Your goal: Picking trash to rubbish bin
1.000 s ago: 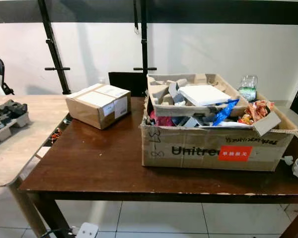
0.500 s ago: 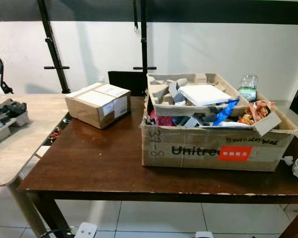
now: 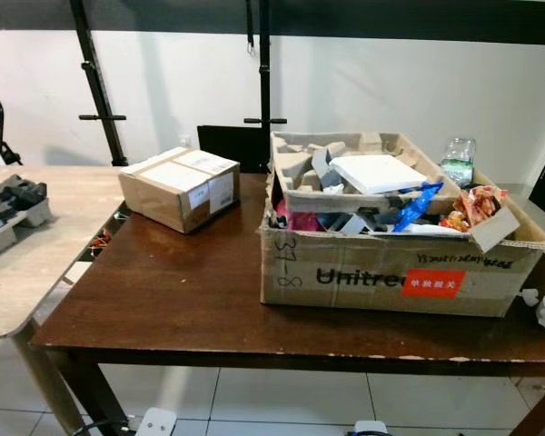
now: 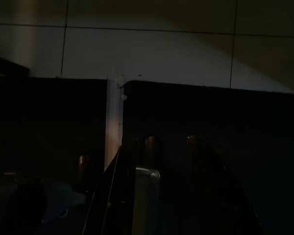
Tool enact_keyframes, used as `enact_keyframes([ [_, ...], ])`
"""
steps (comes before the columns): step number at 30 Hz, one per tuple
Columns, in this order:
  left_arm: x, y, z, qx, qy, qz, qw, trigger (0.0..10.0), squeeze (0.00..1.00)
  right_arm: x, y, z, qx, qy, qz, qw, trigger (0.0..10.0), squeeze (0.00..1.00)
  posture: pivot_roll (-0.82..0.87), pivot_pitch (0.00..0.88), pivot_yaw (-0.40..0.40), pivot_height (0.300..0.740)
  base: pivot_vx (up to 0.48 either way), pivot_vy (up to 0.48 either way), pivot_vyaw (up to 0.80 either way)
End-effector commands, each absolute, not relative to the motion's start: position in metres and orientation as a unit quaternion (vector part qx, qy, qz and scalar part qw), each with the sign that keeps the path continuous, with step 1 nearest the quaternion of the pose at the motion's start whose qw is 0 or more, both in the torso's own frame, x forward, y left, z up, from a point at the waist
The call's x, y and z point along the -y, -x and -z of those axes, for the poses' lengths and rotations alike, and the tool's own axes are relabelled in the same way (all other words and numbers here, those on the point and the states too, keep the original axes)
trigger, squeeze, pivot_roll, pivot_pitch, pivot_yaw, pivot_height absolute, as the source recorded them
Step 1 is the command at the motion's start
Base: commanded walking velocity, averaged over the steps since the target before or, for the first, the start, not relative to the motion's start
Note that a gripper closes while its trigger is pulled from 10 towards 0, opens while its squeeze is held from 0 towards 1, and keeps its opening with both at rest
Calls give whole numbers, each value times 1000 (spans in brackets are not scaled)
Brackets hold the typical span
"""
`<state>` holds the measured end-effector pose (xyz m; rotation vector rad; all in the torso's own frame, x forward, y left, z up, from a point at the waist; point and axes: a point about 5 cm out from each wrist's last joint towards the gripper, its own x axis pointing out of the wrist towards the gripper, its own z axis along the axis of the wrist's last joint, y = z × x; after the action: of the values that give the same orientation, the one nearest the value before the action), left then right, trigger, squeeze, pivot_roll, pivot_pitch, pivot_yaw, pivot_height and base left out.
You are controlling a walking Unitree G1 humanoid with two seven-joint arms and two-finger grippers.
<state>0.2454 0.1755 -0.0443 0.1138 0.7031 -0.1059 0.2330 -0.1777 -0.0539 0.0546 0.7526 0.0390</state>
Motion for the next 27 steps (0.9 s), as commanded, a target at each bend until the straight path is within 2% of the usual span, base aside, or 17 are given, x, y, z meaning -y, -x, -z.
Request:
enact_keyframes([
  [1, -172, -239, 49, -351, -51, 56, 933, 10000, 0, 179, -224, 60, -383, -30, -14, 923, 10000, 0, -98, 124, -6, 740, 0, -285, 0],
  [27, -170, -241, 48, -351, -51, 64, 933, 10000, 0, 184, -219, 62, -390, -26, -8, 921, 10000, 0, -107, 120, 0, 740, 0, -281, 0],
])
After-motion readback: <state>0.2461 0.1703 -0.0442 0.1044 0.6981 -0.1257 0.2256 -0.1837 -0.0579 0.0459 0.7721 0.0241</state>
